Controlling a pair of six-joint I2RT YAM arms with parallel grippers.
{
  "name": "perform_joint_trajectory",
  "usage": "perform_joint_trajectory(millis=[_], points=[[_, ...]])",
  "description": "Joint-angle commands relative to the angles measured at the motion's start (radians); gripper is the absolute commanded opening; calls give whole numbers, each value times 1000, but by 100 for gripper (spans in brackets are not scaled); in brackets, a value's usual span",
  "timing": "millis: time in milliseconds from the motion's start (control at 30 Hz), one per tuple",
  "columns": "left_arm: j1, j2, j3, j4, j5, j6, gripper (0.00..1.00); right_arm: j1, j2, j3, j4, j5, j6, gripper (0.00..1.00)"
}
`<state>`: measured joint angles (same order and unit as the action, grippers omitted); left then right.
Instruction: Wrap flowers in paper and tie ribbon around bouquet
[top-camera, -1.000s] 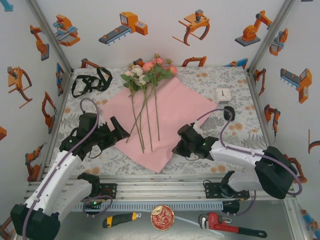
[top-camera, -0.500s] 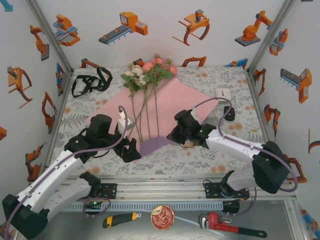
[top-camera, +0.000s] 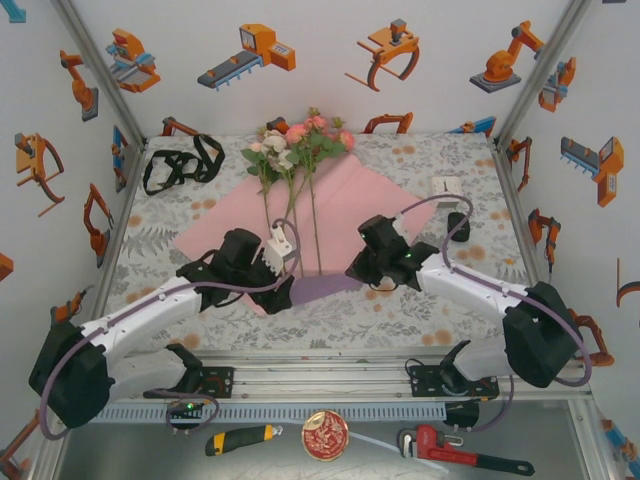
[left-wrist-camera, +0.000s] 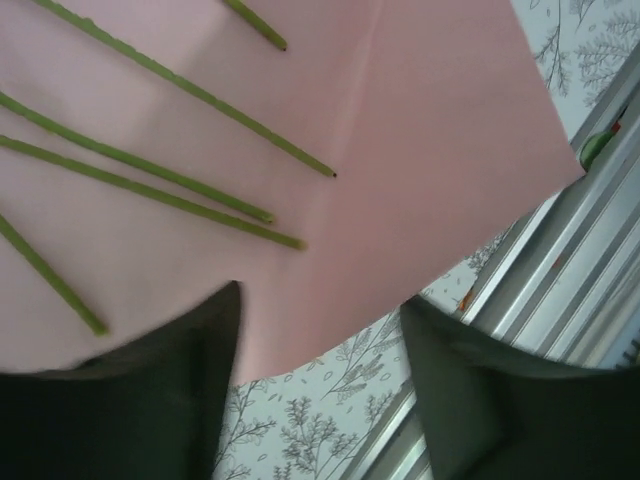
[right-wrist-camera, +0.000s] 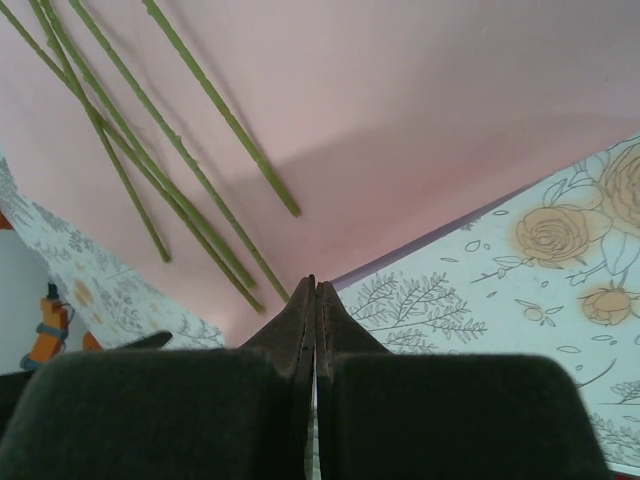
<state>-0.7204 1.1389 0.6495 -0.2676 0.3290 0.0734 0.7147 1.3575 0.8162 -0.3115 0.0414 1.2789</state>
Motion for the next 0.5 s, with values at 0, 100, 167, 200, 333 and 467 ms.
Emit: perform_joint_trajectory(millis=[0,100,167,200,333,467], points=[[-4,21,11,34,11,30,29,-18,-29,64,-78,12,-141,19],[-3,20,29,36,31,46,5,-41,-84,101,-98,-4,-445,51],[-2,28,50,30,45,59,0,-48,-122,122,-108,-39,-719,67],[-3,39,61,27,54,65,0,-48,-143,123,-111,-75,-868,69],[-2,81,106,18,61,94,0,-54,-193,76,-76,-290,-1333,71],[-3,118,142,18,48,131,0,-71,-108,99,-37,-535,-1527,74]])
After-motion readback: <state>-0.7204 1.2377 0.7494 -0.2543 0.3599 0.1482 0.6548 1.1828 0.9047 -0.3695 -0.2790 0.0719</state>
